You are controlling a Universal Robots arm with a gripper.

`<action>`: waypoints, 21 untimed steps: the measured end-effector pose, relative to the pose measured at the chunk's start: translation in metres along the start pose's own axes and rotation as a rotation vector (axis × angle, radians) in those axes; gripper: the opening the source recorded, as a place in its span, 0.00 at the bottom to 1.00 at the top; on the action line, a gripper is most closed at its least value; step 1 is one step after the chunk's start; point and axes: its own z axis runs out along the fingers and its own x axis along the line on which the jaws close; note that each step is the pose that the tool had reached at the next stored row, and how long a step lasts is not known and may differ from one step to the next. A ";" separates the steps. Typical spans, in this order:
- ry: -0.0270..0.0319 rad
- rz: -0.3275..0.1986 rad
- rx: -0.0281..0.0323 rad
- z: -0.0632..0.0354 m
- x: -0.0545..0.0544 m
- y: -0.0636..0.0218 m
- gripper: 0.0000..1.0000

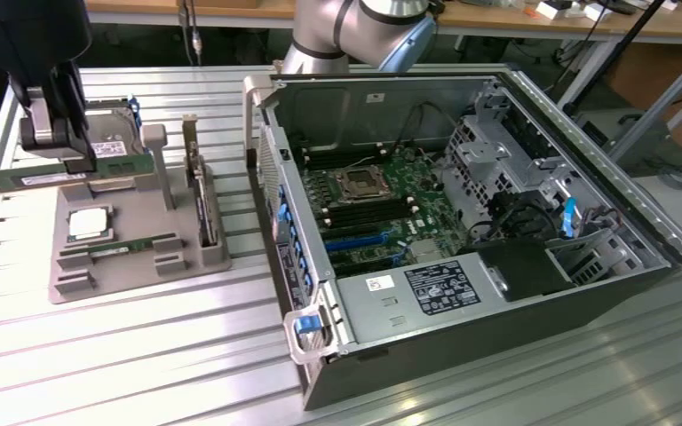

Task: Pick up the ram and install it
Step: 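Pick up the ram and move it above insertion slot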

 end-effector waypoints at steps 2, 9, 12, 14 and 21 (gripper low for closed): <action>-0.0004 0.000 0.0000 -0.0023 0.000 0.0001 0.12; -0.0017 0.000 0.0002 -0.0074 0.000 0.0003 0.12; -0.0021 0.000 0.0002 -0.0091 0.000 0.0003 0.12; -0.0025 0.000 0.0001 -0.0109 -0.001 0.0004 0.12; -0.0043 0.000 0.0003 -0.0188 -0.001 0.0007 0.12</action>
